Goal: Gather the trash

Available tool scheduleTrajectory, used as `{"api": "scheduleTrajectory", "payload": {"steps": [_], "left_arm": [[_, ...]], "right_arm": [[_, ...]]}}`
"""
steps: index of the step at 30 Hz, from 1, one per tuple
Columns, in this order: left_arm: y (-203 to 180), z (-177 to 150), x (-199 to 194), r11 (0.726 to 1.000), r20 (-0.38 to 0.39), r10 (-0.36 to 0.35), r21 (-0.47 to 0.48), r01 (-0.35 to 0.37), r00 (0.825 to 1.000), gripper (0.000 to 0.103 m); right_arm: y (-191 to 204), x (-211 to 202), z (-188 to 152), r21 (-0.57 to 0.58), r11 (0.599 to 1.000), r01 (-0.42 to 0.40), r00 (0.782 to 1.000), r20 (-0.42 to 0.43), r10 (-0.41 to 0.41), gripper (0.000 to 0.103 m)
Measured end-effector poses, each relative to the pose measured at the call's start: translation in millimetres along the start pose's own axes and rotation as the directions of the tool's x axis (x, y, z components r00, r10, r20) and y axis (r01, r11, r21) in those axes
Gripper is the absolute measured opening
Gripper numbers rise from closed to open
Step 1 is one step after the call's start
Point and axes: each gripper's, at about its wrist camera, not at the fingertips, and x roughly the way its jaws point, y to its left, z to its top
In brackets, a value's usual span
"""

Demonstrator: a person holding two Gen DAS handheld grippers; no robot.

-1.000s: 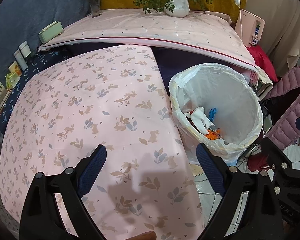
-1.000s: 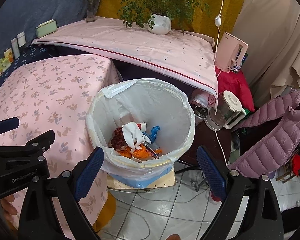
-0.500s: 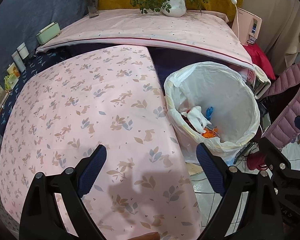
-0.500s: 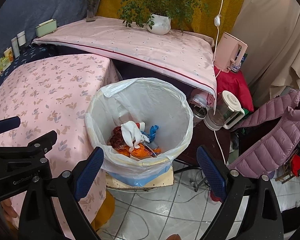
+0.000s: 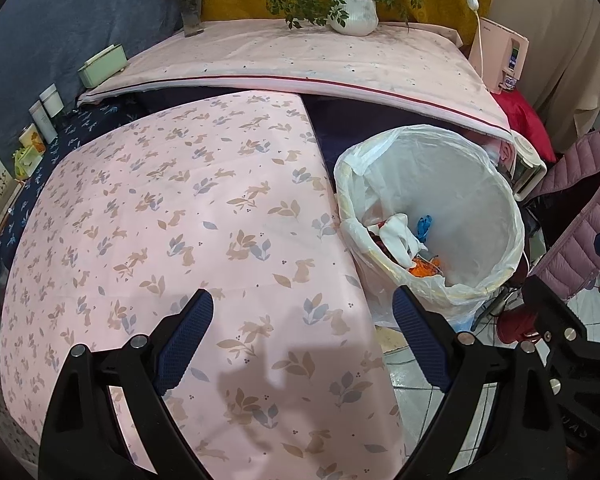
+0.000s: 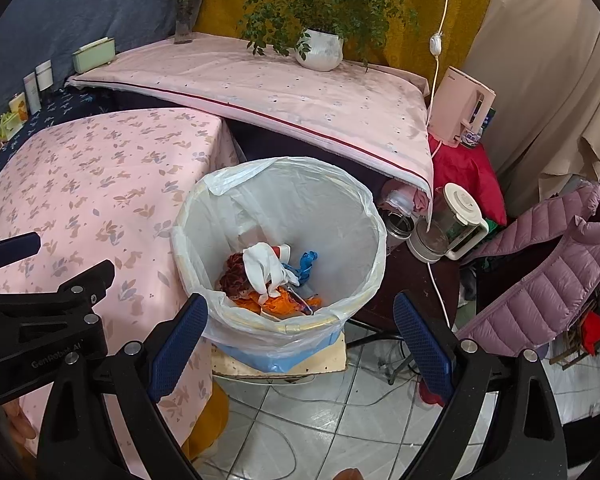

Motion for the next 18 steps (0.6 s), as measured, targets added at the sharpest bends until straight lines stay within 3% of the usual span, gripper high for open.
{"api": "scheduleTrajectory", "payload": {"steps": [18], "left_arm": [[1.7, 0.4, 3.0, 1.000, -0.019, -0.001, -0.007, 0.001, 1.000, 0.087]], "right_arm": [[0.7, -0.8, 0.4, -0.001, 1.000, 0.000, 1.000, 0.001, 0.000, 0.090]]}}
